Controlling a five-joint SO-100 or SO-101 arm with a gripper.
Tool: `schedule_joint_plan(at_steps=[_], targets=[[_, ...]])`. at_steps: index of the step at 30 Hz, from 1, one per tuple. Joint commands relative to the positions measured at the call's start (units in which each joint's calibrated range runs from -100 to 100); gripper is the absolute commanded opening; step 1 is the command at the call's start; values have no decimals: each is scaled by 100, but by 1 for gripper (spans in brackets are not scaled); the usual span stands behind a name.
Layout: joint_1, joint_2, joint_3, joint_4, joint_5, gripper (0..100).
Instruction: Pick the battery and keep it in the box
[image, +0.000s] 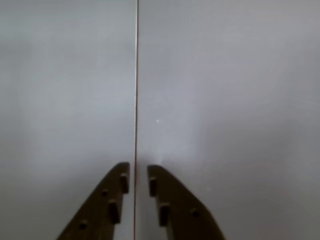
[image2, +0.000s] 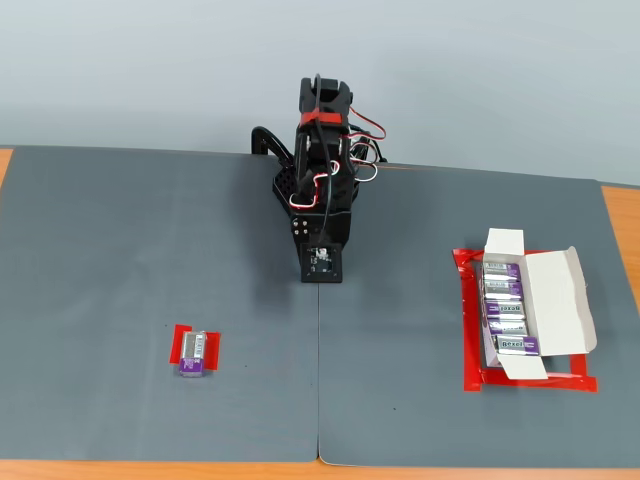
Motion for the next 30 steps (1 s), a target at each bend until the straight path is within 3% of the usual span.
schedule_joint_plan(at_steps=[1,14,24,30], targets=[[31,466,-655,-115,-14,4],[322,3425,-2600,-1999,-14,2],[1112,5553,-4481,-2059,27,2],[1605,6655,-5440,-2068,517,2]])
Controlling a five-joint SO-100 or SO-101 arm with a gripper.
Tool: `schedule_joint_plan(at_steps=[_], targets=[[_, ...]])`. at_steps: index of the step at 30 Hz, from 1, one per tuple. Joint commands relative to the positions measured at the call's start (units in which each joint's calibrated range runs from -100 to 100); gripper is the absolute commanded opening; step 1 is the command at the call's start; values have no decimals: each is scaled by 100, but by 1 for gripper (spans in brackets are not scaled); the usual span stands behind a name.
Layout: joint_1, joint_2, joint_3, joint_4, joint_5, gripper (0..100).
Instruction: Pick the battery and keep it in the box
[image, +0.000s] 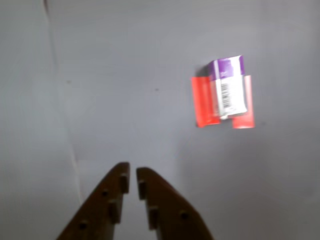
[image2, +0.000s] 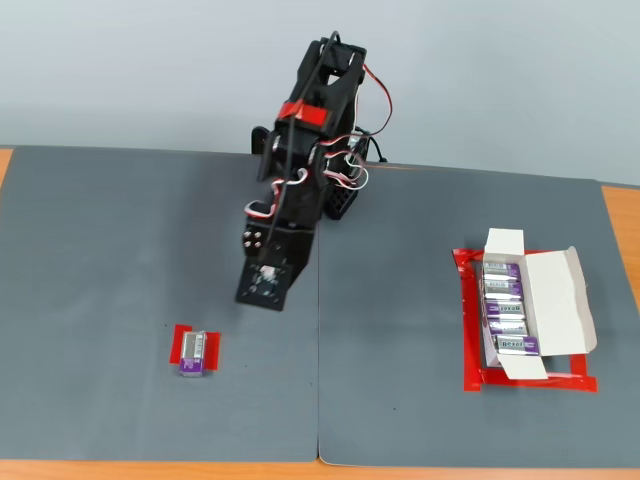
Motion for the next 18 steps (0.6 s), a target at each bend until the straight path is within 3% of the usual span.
schedule_joint_plan(at_steps=[1,6,13,18], targets=[[360,521,-744,-82,262,2],[786,1292,-1296,-160,695,2],[1151,1936,-1432,-1549,1143,2],[1151,2352,-1441,-1783,1356,2]])
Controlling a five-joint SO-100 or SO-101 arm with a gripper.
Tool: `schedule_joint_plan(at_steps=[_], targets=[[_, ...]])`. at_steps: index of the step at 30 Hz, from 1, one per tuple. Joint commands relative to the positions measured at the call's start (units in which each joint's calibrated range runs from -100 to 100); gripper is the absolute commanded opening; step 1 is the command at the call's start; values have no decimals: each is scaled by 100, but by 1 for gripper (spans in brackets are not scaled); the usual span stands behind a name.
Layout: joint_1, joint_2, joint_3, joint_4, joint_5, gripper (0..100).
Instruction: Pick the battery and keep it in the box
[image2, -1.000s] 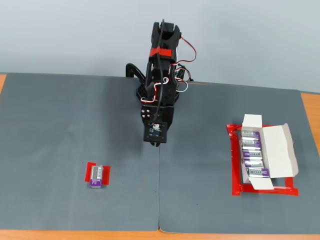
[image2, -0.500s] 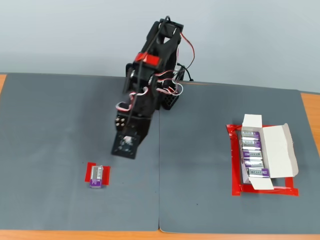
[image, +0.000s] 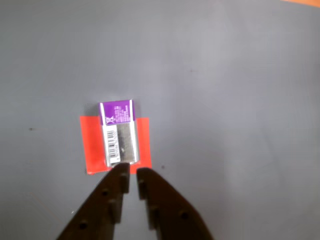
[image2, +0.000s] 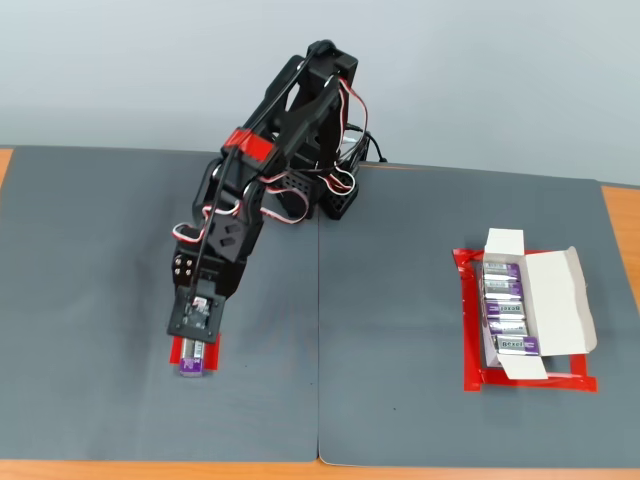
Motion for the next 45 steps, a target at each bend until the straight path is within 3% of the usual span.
schedule_joint_plan(at_steps=[1,19,33,45], targets=[[-21,134,-336,-136,106,2],[-155,982,-472,-431,65,3],[-334,1101,-381,-379,80,31],[-342,1262,-381,-439,59,32]])
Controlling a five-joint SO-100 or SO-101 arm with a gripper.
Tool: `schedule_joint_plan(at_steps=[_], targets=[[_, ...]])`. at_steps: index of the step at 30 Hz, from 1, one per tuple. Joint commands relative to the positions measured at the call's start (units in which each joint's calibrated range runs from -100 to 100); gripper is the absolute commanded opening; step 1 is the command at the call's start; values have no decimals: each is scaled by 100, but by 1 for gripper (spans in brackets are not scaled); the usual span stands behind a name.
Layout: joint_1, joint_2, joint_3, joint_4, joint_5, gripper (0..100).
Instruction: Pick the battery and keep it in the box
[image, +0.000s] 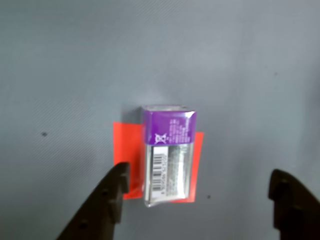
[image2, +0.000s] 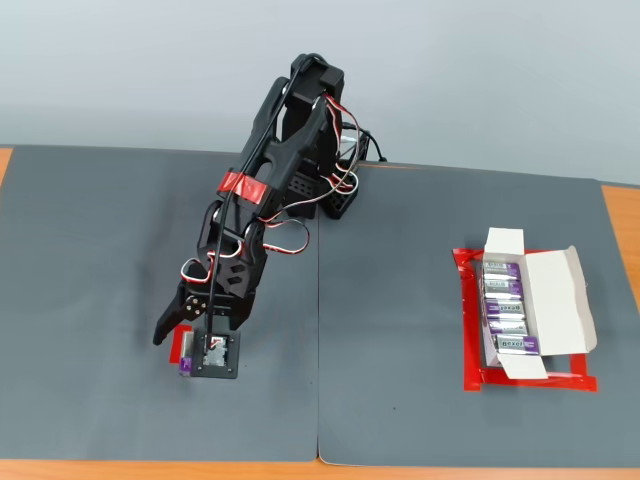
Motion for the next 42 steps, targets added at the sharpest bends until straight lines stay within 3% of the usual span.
schedule_joint_plan(at_steps=[1,42], targets=[[-10,30,-220,-49,-19,32],[221,657,-310,-23,28,32]])
